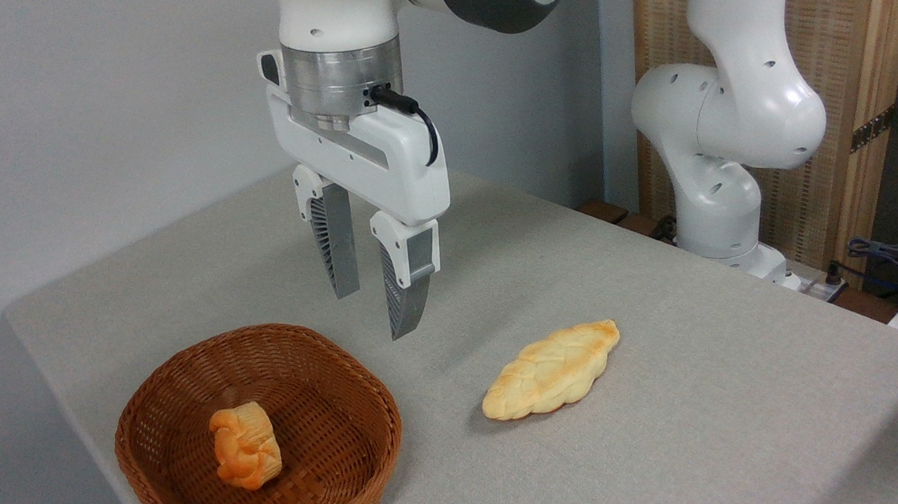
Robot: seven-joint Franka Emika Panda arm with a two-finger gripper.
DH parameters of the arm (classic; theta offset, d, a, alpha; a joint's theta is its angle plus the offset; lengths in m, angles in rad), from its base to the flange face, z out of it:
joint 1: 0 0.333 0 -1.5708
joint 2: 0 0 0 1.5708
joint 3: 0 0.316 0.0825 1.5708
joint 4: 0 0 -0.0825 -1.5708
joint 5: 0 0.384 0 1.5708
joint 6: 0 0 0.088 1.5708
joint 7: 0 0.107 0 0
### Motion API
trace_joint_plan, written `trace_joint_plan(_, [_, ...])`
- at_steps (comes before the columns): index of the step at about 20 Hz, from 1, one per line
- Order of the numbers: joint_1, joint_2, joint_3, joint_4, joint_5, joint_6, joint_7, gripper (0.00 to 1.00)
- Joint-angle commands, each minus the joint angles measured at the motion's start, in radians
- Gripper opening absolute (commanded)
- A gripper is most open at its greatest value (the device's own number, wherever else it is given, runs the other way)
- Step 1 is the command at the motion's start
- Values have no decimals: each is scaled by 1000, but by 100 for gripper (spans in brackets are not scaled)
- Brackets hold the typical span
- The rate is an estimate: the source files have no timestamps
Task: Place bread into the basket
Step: 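Move the open gripper over the braided bread loaf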
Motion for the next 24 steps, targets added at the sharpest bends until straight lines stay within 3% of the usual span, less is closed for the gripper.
trace_joint_plan(1, [-1, -22, 11, -18, -13, -11, 27, 100])
trace_joint_plan(14, [2, -14, 66, -18, -13, 0, 30, 100])
trace_joint_plan(24, [1, -16, 68, -25, -13, -12, 41, 100])
